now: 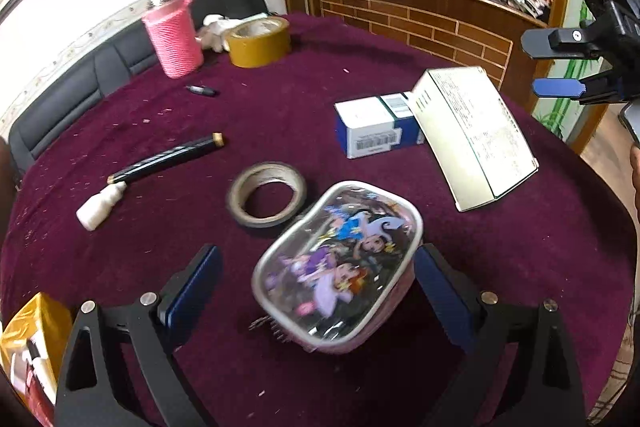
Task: Organize objects
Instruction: 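Move the left tool to the pink cartoon pouch and grasp it, then lift the cartoon pouch with the left tool while the right tool grasps the black tape roll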
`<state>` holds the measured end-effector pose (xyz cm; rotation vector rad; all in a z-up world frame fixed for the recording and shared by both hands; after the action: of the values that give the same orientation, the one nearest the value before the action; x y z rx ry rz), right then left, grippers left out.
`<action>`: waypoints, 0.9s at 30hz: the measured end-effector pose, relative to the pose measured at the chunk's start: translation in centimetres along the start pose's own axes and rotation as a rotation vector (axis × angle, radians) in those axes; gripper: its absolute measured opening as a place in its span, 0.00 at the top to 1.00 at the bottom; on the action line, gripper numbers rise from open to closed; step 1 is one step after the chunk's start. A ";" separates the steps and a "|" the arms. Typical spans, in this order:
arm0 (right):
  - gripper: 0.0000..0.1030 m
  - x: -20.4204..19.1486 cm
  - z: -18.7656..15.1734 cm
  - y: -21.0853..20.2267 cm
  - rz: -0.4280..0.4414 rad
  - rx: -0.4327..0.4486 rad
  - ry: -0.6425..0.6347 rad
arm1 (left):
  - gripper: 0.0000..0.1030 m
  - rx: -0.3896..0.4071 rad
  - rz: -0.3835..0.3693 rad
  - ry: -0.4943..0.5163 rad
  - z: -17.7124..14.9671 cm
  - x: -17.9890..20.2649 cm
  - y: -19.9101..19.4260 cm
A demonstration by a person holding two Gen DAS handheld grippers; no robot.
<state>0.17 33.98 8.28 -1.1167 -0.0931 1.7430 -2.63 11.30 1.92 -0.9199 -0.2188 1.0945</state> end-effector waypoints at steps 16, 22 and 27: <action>0.00 -0.7 -1.5 2.7 -0.006 -0.057 -0.009 | 0.83 0.037 0.027 0.056 0.6 2.8 -2.9; 0.00 -2.4 -1.7 2.4 -0.019 -0.033 -0.056 | 0.85 0.051 -0.040 -0.031 -0.1 -0.1 -5.1; 0.00 -4.0 -2.1 2.4 0.002 -0.034 -0.084 | 0.83 0.038 -0.086 -0.063 -1.3 -1.7 -5.1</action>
<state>0.11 28.87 8.34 -1.0691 -0.1738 1.7960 0.74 8.43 5.29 -0.8353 -0.2855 1.0451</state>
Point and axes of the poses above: each gripper's, at about its wrist camera, not at the fingertips, and y roughly the way its jaws point, x to its right, z to its top, the point moved 2 cm from there along y, roughly the way its jaws point, and after that the axes turned 14 degrees about z, right-handed, at the moved point
